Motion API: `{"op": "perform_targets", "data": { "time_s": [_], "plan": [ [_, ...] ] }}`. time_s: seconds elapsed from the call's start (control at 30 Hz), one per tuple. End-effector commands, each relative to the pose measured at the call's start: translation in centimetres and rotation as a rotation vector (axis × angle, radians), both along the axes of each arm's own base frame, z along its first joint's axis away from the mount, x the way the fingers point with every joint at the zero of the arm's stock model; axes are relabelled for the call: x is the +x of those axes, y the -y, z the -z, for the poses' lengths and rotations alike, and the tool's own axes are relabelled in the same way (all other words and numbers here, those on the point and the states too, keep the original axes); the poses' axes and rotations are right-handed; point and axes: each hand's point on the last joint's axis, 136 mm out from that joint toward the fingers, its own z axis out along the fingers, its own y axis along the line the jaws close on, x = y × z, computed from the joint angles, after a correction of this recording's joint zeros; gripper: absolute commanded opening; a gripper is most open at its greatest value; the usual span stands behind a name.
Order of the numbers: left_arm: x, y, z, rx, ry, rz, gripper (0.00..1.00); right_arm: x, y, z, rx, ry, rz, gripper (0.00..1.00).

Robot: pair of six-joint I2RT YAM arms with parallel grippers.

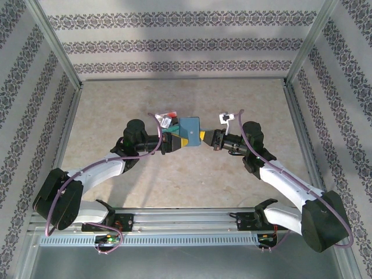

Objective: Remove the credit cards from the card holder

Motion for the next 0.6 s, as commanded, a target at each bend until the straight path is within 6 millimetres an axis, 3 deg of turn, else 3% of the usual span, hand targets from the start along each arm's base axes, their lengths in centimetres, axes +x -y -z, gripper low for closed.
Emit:
{"op": "perform_targets", "data": {
  "time_s": [0.0, 0.17, 0.23, 0.33, 0.57],
  "plan": [
    [-0.1, 0.8, -1.5, -0.051, 0.037, 0.033, 0.0, -2.1, -1.2, -2.1, 0.049, 0.082, -0.122, 0.0],
    [1.0, 0.5, -0.7, -0.057, -0.024, 0.0, 0.13, -1.3, -0.4, -1.5, 0.028, 0.056, -0.044, 0.0],
    [1.4, 0.4, -0.4, -0.059, -0.044, -0.009, 0.24, -0.9, 0.0, -1.1, 0.011, 0.042, -0.005, 0.0],
    [1.6, 0.4, 0.1, -0.058, -0.067, -0.016, 0.3, -0.5, 0.5, -0.8, -0.013, 0.034, 0.037, 0.0],
    [2.3, 0.6, 1.0, -0.055, -0.101, -0.035, 0.58, -0.2, 1.3, -0.5, -0.07, 0.005, 0.1, 0.0]
  ]
}}
